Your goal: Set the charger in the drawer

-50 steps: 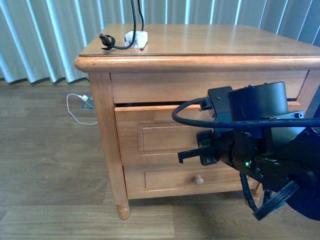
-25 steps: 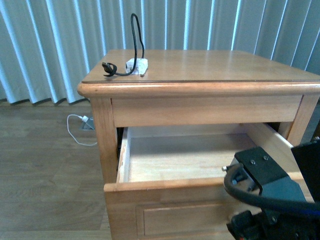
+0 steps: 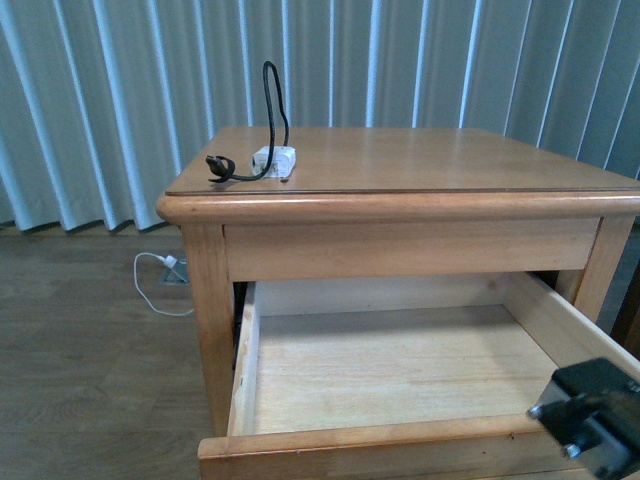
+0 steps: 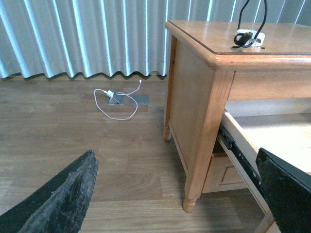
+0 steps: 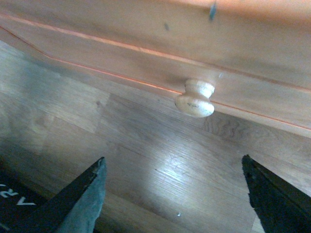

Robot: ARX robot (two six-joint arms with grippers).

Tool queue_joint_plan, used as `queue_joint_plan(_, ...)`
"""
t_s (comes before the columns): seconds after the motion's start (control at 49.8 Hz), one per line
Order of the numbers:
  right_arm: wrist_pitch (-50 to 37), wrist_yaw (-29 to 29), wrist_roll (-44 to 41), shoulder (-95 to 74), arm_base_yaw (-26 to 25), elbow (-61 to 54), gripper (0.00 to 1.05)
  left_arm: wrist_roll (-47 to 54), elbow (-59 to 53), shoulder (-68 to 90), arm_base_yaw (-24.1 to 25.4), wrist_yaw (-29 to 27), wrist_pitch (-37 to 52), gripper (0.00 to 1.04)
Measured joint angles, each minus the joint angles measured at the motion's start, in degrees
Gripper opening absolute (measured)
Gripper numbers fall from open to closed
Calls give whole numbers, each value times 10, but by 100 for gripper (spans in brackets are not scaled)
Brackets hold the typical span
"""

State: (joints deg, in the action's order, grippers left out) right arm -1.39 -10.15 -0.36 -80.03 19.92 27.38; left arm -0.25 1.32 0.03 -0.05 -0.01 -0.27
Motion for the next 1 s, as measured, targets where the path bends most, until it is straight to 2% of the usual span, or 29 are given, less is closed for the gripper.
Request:
queue_joint_plan(0.1,47,-20,4,68,-16,13,98,0,0,0,0,0,0,99)
queue_joint_plan(0.301,100,-50,17,148,-42,62,96,0,0,0,0,0,0,99)
queue_joint_plan(0.622,96,-57,65,186,-76,115,96,0,0,0,0,0,0,99)
queue_joint_plan(0.783,123,-87,72,238,-99,114,96,0,0,0,0,0,0,99)
queue_joint_plan(1.004,156,-158,77,366,-179,51,96,0,0,0,0,0,0,99)
